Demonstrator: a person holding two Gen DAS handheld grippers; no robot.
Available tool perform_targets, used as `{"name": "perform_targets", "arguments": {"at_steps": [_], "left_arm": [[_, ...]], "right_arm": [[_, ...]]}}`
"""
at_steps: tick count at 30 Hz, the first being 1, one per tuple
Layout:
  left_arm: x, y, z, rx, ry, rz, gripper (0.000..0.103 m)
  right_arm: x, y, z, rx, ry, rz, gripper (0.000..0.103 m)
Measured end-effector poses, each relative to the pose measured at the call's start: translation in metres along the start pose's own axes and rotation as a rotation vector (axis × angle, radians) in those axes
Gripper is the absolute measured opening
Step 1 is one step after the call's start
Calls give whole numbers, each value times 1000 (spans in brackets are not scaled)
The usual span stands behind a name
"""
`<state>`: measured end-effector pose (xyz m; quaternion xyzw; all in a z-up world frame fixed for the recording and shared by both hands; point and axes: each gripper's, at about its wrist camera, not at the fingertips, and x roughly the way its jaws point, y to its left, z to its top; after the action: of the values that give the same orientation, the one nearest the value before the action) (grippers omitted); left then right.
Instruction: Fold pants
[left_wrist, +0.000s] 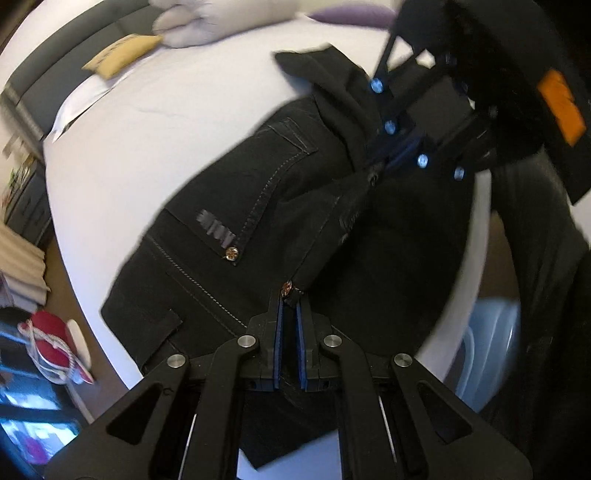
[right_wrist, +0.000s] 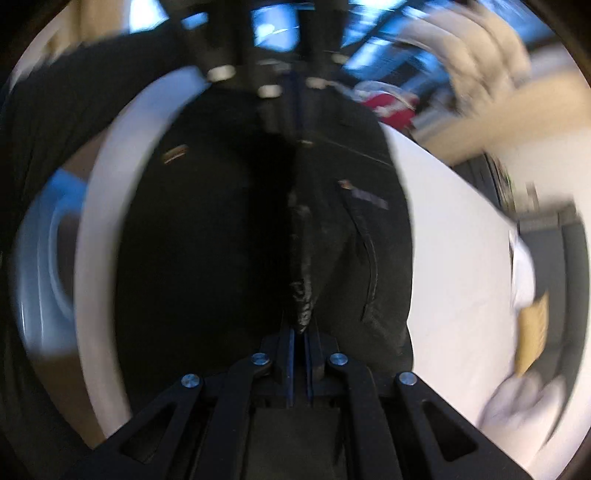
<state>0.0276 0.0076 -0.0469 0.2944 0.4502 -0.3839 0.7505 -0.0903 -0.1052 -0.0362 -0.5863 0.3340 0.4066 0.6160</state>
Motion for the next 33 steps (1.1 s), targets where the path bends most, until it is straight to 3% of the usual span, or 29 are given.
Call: {"name": "perform_targets", "arguments": {"at_steps": [6, 29, 33], "left_arm": [[2, -37, -14, 53, 22, 1, 5], [3, -50, -35, 2, 27, -51, 5], [6, -43, -37, -44, 22, -46, 10]], "right_arm": [[0, 45, 8, -120, 46, -50, 5], [-4, 80, 21, -30, 75, -103, 5], [3, 88, 22, -28, 100, -111, 6]]}}
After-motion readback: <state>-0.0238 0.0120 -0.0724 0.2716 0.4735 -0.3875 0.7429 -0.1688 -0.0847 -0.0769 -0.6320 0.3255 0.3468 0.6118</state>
